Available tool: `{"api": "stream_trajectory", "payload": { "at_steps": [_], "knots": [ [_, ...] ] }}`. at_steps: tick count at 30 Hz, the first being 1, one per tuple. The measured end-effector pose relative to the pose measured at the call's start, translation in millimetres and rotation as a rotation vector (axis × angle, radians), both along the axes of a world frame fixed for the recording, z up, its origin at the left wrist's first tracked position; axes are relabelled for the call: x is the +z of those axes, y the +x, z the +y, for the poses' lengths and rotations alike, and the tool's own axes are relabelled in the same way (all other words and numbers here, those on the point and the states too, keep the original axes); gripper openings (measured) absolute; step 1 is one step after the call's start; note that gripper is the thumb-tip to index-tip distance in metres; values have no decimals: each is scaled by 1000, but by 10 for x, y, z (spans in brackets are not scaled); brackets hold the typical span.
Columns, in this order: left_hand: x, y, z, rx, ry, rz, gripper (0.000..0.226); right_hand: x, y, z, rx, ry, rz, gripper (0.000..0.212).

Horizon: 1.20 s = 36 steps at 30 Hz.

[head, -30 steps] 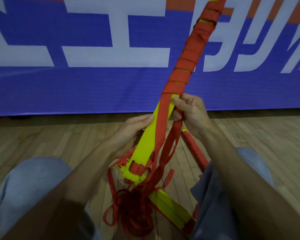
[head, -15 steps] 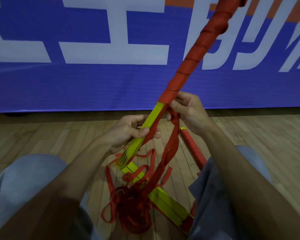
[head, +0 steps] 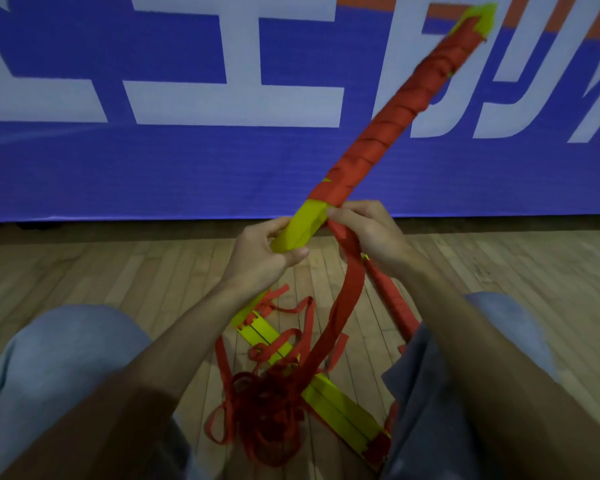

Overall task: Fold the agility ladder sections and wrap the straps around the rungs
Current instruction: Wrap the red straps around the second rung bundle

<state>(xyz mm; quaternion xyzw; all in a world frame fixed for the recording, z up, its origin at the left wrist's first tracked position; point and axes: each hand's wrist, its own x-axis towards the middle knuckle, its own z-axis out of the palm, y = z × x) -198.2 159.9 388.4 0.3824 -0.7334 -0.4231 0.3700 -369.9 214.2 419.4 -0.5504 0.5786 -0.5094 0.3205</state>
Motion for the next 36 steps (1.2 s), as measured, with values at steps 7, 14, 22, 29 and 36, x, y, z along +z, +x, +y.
{"api": "stream_trajectory", "payload": {
  "at_steps": [7, 14, 22, 29, 36],
  "knots": [
    [18, -65, 156, -9, -173, -74, 49, -122, 1, -125, -237, -87, 31, 45],
    [129, -27, 173, -239, 258, 194, 29, -24, -80, -79, -94, -118, -98, 21],
    [222, 152, 156, -777, 765, 348, 52, 52, -136, 40, 284, -205, -442, 13],
    [123, 144, 72, -825, 776, 357, 81, 44, -86, 8, 287, -165, -416, 83],
    [124, 133, 41, -669, 641, 217, 50, 70, -8, -8, 95, -194, -396, 103]
  ]
}}
